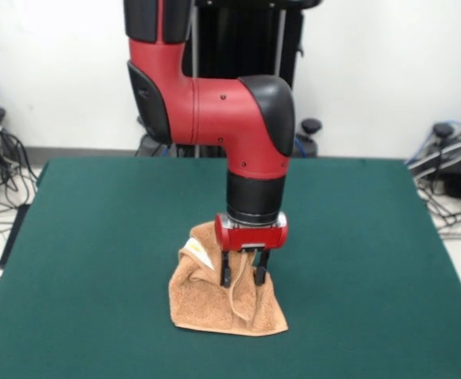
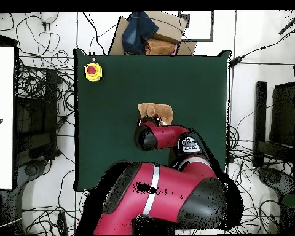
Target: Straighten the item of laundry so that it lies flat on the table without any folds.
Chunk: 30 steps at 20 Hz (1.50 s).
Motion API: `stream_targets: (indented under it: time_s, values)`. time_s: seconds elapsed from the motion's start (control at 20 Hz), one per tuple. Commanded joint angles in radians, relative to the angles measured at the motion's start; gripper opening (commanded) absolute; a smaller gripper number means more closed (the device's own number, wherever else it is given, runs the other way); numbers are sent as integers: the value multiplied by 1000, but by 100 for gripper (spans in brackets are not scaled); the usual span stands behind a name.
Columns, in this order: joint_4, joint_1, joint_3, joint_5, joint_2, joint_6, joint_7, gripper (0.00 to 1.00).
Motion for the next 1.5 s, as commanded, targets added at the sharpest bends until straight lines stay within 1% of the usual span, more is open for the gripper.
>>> stream_targets:
  time_s: [0.05, 0.15, 0.3, 0.4, 0.45, 0.55, 0.65, 0.7, 0.8, 0.9, 0.95, 1.2, 1.3, 1.5]
  values:
    - [-22, -15, 64, -62, 29, 23, 52, 100]
    - [-12, -11, 57, -65, 22, 16, 54, 100]
    - [45, -10, 44, -75, -30, 25, 56, 100]
    - [78, 5, 26, -75, -52, 2, 78, 100]
    - [82, 16, 15, -71, -45, -18, 93, 100]
    - [72, 12, 21, -72, -24, -35, 98, 100]
    - [74, 8, 17, -80, -27, -42, 96, 100]
    - [87, 5, 14, -70, -29, -26, 106, 100]
    - [93, 3, 12, -79, -33, -45, 109, 100]
    - [93, 20, -12, -72, -33, -63, 123, 100]
    - [93, 21, -13, -72, -32, -68, 123, 0]
    - [94, 44, -39, -62, -25, -113, 139, 0]
    - [95, 80, -91, -39, -17, -182, 161, 0]
    - [94, 90, -100, -27, -13, -185, 159, 0]
